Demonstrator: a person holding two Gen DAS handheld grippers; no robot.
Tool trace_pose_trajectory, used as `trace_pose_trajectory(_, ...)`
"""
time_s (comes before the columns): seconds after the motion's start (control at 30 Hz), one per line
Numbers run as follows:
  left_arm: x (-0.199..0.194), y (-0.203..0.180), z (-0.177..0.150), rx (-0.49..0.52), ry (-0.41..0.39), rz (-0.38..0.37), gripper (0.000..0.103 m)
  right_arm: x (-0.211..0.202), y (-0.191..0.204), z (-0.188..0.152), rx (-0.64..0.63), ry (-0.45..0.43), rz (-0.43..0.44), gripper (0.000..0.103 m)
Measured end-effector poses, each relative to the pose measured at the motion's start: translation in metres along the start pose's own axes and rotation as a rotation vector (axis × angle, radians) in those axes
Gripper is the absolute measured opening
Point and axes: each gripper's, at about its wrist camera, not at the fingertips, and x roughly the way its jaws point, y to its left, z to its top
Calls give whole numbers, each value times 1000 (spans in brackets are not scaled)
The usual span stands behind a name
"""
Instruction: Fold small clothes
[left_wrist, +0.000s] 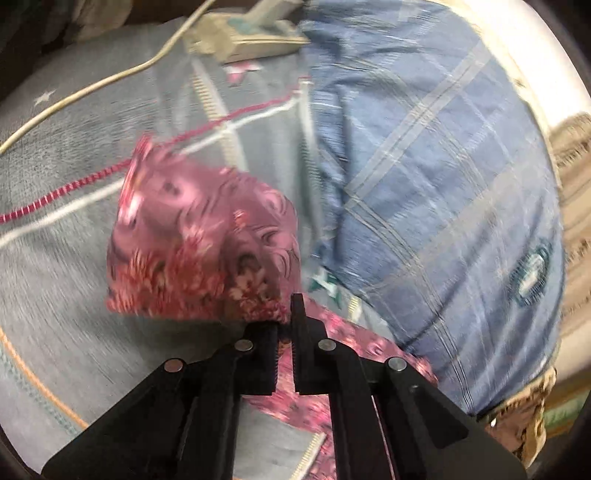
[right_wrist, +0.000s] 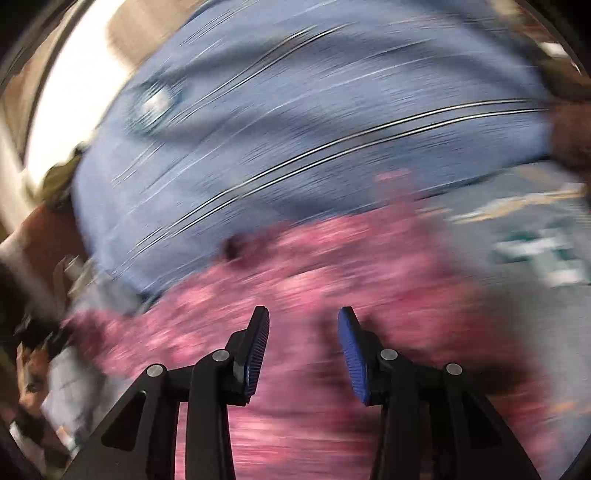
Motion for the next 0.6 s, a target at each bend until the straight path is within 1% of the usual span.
trace_pose_trajectory(0.1,-10,-20,-14,34,-10,-29,3,38,57,-14,-78,89,94,42)
trace_pose_trajectory(0.17,-18,-33,-22,63,-9,-49,3,58,89,-25,-133,126,124,42)
trace_pose_trajectory(0.27,-30,-56,-36,124,-12,-79,3,82,114,-41,-146,183,138,41)
trace_pose_trajectory(0.3,-32,-62,-40,140,-14,-88,3,90,115,-44,-151,210,121,41)
trace_pose_trajectory(0.33,-33,-70,-45,158,-13,-100,3,98,117,-50,-163,229,82,40)
trace_pose_trajectory(0.4,-35,-86,-57,194,-8,-127,3,98,119,-53,-189,195,81,40)
trace_pose_trajectory(0.53,-26,-121,-81,261,11,-144,3,99,119,-53,-183,200,88,41)
trace_pose_trajectory(0.6,-13,-136,-95,267,41,-163,3,99,115,-53,-167,199,101,41)
